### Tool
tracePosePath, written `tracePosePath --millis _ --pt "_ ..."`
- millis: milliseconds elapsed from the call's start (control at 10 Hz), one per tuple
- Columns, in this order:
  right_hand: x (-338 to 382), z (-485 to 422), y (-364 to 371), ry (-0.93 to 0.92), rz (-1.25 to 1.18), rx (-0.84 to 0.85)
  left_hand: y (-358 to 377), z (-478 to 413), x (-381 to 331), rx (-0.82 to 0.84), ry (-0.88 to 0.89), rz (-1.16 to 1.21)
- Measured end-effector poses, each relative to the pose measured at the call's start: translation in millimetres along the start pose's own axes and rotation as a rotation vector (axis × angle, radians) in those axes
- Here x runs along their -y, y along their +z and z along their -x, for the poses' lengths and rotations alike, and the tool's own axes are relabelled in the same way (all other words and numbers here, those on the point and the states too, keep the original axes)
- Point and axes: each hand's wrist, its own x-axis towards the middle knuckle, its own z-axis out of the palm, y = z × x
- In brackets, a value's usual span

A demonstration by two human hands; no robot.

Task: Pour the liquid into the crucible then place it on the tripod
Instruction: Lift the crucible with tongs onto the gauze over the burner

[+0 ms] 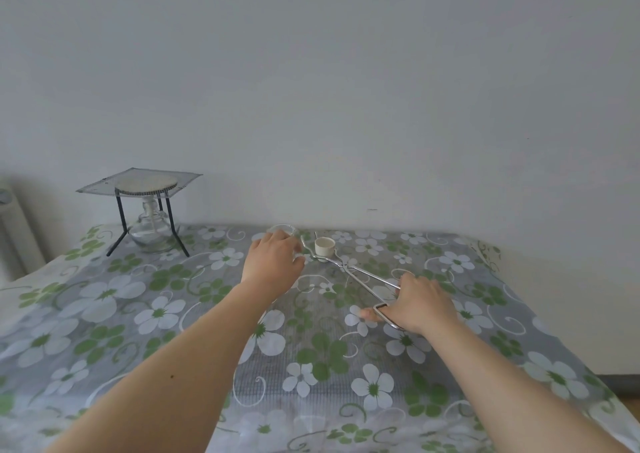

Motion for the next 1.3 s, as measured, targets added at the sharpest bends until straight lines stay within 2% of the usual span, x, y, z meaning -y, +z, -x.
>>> tracePosePath --millis 900,1300 --pt "1 14 -4 -0.029 -0.029 -0.113 2 3 -1 0.008 -0.008 0.014" --pt "1 15 -4 -0.028 -0.019 -0.100 3 3 -3 0.006 -0.004 0.002"
